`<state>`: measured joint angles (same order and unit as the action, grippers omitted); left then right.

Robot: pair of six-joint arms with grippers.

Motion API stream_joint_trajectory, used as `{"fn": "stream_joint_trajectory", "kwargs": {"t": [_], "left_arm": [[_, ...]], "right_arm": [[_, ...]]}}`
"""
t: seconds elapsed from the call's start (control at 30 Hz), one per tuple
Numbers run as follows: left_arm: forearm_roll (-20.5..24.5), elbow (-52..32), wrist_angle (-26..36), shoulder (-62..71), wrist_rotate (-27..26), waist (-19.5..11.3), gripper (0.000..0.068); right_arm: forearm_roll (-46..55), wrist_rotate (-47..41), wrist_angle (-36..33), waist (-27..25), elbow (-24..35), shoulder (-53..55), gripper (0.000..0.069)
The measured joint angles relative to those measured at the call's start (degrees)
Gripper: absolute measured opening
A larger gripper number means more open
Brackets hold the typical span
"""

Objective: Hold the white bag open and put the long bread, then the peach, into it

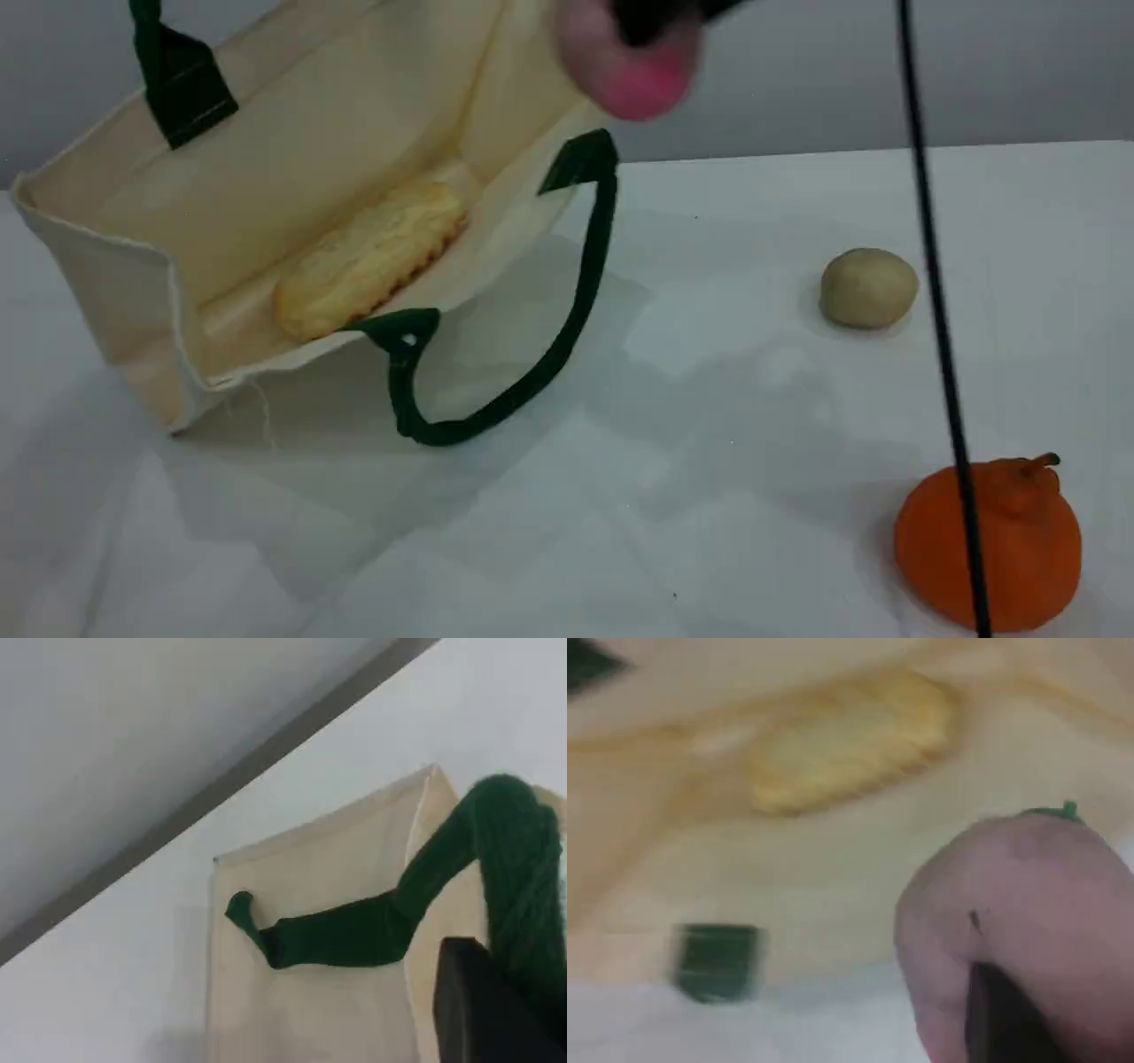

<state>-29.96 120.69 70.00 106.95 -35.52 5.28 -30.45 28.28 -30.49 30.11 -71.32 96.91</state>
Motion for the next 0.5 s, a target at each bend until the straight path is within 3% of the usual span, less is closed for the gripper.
{"fn": "stream_joint_trajectory", "kwargs": {"t": [0.23,0.5], "left_arm": [[-2.13,0.00,-0.05,0.00,-0.40,1.37,0.0081],[-1.77,0.00,0.00,0.00,-0.62,2.51,0.0081]], "right_arm": [[0.03,0.24,5.98,7.41,0.00,2.34,0.0213],[-2.89,3.49,13.36,8.18,-0.31,8.80,0.0213]]}}
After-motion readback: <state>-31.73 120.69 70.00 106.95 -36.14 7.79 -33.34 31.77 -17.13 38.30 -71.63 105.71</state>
